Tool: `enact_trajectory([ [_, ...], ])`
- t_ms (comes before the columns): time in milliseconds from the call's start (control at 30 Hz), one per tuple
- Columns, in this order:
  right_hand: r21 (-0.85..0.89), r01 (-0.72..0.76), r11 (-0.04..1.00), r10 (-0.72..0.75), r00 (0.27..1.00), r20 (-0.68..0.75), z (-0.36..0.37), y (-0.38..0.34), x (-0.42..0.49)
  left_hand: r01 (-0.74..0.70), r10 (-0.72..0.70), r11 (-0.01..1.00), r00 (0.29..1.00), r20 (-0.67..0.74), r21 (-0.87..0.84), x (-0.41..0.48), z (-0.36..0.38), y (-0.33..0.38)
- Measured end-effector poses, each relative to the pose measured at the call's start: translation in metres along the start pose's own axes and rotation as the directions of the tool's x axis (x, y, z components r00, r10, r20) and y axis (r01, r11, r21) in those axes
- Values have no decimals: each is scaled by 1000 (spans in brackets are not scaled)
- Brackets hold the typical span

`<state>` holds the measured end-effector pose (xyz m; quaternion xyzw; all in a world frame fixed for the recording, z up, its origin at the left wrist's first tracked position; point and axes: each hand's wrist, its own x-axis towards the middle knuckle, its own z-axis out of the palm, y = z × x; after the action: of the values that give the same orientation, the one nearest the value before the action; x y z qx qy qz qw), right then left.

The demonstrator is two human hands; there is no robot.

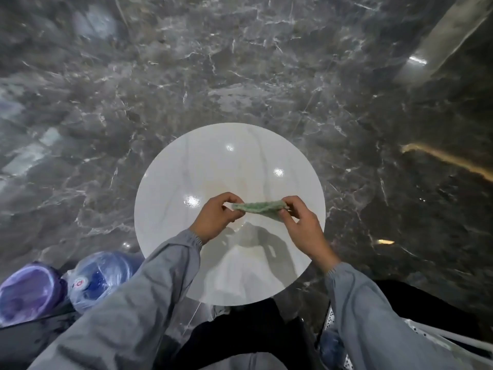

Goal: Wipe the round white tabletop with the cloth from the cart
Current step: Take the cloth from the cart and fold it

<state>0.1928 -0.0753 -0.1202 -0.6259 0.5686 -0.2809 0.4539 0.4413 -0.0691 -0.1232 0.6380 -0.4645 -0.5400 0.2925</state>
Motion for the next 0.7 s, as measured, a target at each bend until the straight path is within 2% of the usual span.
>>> enact_trajectory([
  [133, -31, -1, 1000, 4, 997, 83, 31, 26, 16, 24, -29, 998, 996, -84, -61, 0, -3, -40],
  [300, -45, 90, 995, -83, 988, 132, 62, 63, 36, -36, 31, 999, 987, -160, -34, 6, -2, -93],
  [533, -107, 321, 941, -298, 937, 184, 88, 115, 47, -280, 321, 936, 928, -189, 216, 9, -1, -153],
  [700, -206, 518, 830, -453, 842, 291, 96, 163, 37, -435, 521, 785, 849, -90, 441, 1, 14, -197],
])
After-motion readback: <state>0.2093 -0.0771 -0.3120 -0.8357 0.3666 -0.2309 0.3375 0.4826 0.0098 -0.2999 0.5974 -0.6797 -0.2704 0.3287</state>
